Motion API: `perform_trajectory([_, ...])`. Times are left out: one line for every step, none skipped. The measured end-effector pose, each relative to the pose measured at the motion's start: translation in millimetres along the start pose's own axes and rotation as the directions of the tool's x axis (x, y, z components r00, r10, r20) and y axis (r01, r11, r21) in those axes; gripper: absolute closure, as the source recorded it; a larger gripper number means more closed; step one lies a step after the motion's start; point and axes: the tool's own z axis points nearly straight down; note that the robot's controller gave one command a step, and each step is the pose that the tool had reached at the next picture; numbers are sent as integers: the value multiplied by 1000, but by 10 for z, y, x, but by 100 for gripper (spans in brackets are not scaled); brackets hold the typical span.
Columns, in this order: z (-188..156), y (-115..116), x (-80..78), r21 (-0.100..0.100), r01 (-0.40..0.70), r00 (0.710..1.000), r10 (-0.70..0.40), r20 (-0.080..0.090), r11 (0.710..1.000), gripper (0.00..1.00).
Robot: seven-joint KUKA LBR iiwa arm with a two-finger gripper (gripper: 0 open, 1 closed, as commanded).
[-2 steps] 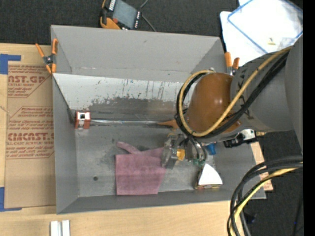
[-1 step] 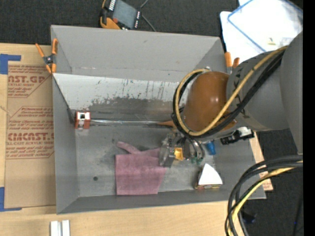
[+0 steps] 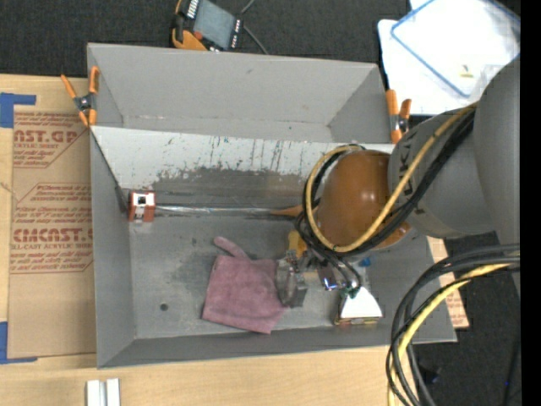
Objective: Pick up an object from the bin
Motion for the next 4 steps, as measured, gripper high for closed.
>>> perform_trajectory([-451,151,-75,-2,-124,992,124,7,992,0])
perform_trajectory([-451,149,-75,-3,-125,992,125,7,992,100])
perform_trajectory([-451,148,-75,-3,-125,992,125,7,992,0])
perform_trajectory([-451,148,-75,-3,-125,992,125,7,992,0])
